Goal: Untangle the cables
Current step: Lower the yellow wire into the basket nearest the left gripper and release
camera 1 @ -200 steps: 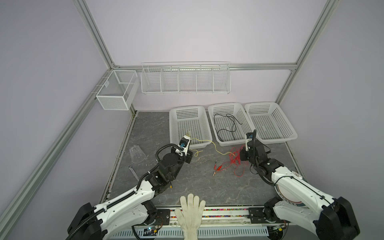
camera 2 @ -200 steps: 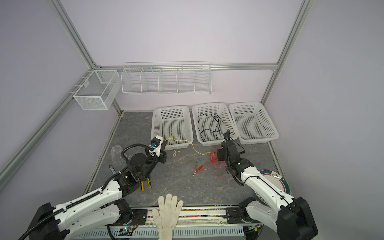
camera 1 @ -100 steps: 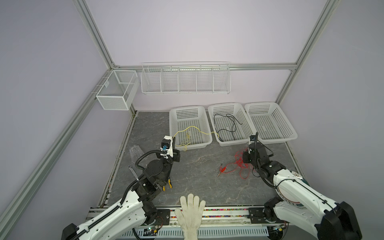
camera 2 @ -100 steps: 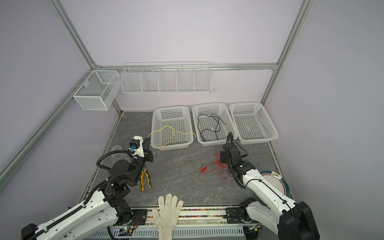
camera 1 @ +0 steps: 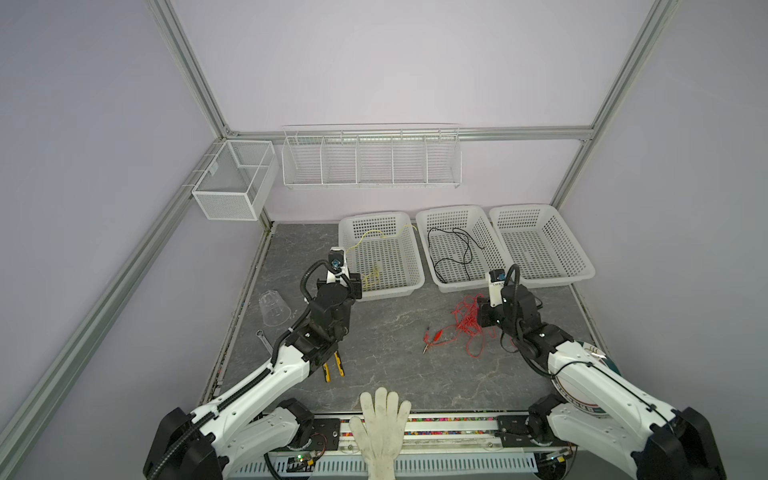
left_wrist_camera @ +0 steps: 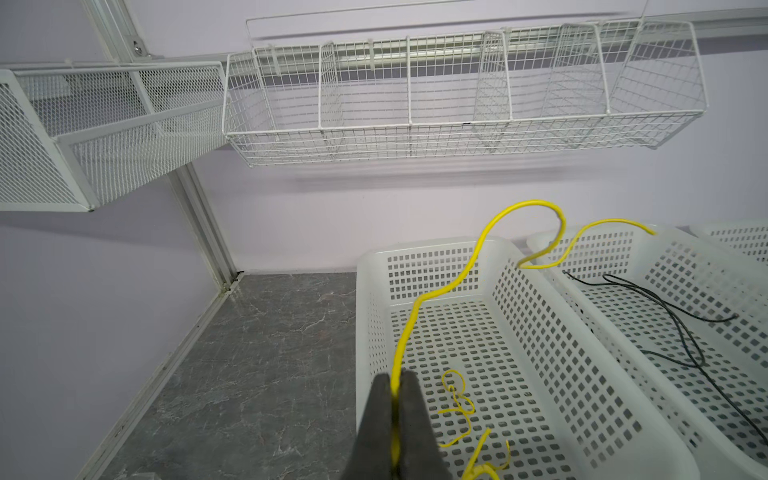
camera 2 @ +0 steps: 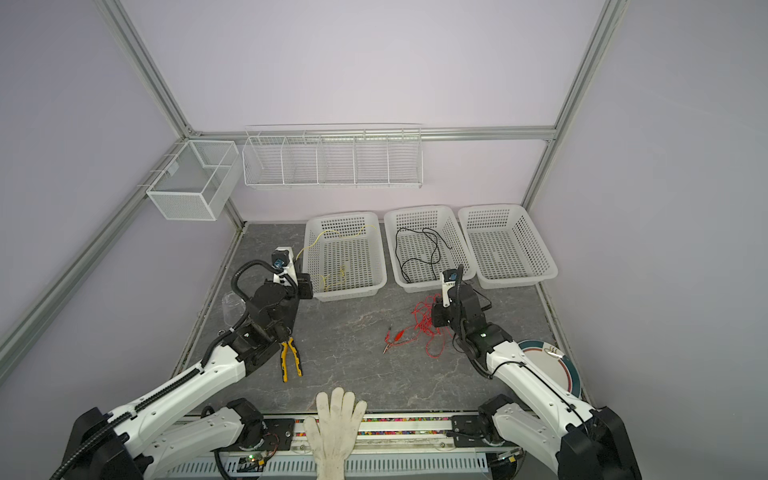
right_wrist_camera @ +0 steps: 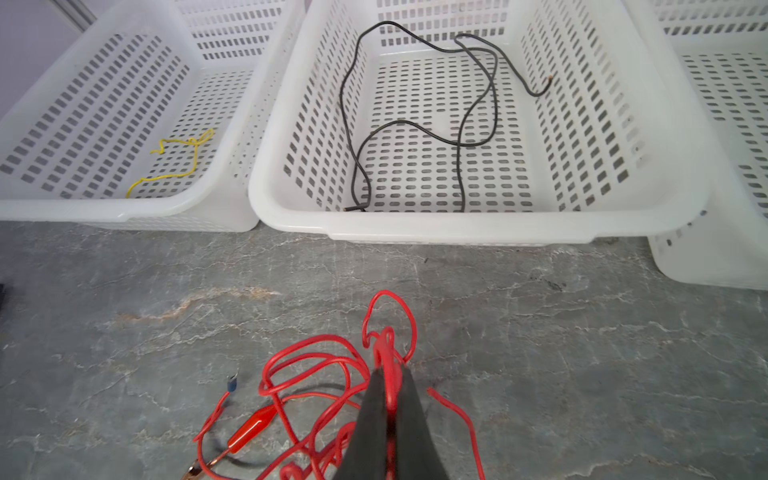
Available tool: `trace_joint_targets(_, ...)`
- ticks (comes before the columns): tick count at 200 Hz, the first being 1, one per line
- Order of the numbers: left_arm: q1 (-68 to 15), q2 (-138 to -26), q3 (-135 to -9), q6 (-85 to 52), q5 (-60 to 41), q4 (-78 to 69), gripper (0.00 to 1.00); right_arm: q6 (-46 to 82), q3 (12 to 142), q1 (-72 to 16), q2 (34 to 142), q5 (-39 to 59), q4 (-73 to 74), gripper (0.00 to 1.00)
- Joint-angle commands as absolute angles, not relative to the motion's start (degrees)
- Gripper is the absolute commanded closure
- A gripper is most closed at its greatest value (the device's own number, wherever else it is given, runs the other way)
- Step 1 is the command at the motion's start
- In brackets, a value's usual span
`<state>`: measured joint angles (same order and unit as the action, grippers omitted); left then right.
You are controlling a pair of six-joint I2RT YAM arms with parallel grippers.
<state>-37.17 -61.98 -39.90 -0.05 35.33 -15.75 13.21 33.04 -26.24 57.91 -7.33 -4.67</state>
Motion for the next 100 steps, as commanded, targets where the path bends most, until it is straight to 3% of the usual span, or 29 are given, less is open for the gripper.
trace_joint_targets(1,-34.9,-67.4,-45.3,-3.8,32.3,-14.3,1.0,11.3,32.8,-26.2,58.2,-2.7,-1.7,0.94)
trace_joint_targets(52,-33.1,-81.9,-55.2,-7.9,33.8,-9.9,1.0,11.1,33.1,-26.7,59.6,0.2,-0.4,0.94)
trace_joint_targets(100,-33.0,-89.3,-55.4,-13.1,34.7,-9.9,1.0,10.8,34.0,-27.0,60.8,1.4,0.2,0.93)
